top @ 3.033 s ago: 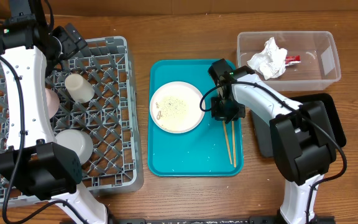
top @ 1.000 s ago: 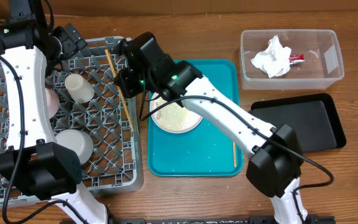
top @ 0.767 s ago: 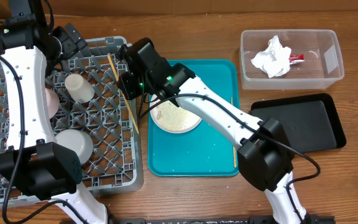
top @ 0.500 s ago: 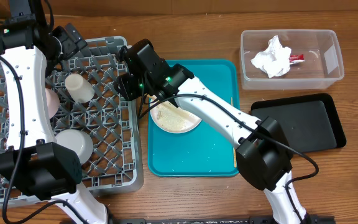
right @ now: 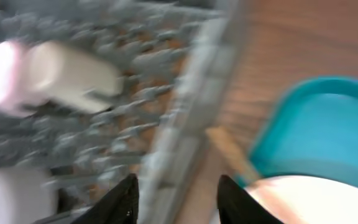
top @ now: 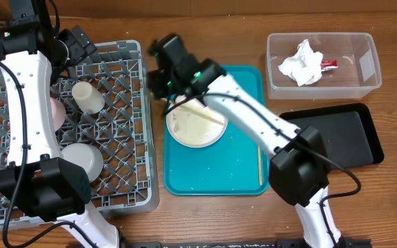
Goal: Sort waste into correct bins and load items into the dishwasher
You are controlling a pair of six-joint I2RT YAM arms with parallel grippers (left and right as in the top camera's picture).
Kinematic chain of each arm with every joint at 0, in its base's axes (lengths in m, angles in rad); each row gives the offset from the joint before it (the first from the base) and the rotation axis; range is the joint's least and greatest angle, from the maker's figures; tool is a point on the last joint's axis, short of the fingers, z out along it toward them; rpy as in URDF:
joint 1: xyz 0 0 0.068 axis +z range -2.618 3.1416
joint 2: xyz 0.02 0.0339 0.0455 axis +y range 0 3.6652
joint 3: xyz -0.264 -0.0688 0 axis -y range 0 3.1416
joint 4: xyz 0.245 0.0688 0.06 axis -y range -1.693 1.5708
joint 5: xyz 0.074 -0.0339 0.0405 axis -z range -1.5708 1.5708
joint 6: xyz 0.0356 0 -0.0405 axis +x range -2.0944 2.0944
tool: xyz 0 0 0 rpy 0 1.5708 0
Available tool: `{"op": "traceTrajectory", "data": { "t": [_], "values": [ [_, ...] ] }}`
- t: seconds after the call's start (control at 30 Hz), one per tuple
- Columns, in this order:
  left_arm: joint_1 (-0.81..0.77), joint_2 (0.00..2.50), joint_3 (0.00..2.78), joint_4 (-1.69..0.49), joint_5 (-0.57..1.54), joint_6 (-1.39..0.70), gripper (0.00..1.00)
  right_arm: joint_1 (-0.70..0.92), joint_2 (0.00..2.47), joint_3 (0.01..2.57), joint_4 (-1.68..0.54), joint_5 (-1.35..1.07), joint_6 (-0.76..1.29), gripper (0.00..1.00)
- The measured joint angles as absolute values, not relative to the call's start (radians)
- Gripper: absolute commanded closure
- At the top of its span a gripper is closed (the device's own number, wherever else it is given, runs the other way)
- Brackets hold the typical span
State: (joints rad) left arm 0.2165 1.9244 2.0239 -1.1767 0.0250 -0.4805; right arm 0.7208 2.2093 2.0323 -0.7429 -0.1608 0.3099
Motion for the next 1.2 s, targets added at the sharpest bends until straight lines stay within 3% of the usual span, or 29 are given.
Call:
{"op": "traceTrajectory", "data": {
  "t": [0.23,0.47,0.83,1.0,1.1,1.2],
  "values": [
    [0.216,1.924,2.024,-1.177,0.025,-0.48,0.0,0.544,2.189,2.067,-0.919,-0.088,0.2,0.53],
    [0.216,1.924,2.024,-1.177,0.025,-0.48,0.0,0.495,2.189,2.07,-1.132,-0.208,-0.168,0.53],
    [0.216,1.924,2.024,-1.177,0.025,-0.48,0.0,0.518,2.231,2.076,-1.141,-0.384,-0.453,0.34],
    [0.216,1.924,2.024,-1.177,0.025,-0.48,0.0,0.538,2.3,2.075,-1.13,-0.39,-0.477,0.35],
    [0.216,1.925,2.024,-1.177,0.025,-0.48,0.0,0.562,2.311,2.075,-1.108,-0.387,-0.492,0.46],
    [0.216,1.924,2.024,-1.177,0.025,-0.48,0.0,0.596,2.311,2.075,-1.091,-0.381,-0.515,0.47]
  ]
}}
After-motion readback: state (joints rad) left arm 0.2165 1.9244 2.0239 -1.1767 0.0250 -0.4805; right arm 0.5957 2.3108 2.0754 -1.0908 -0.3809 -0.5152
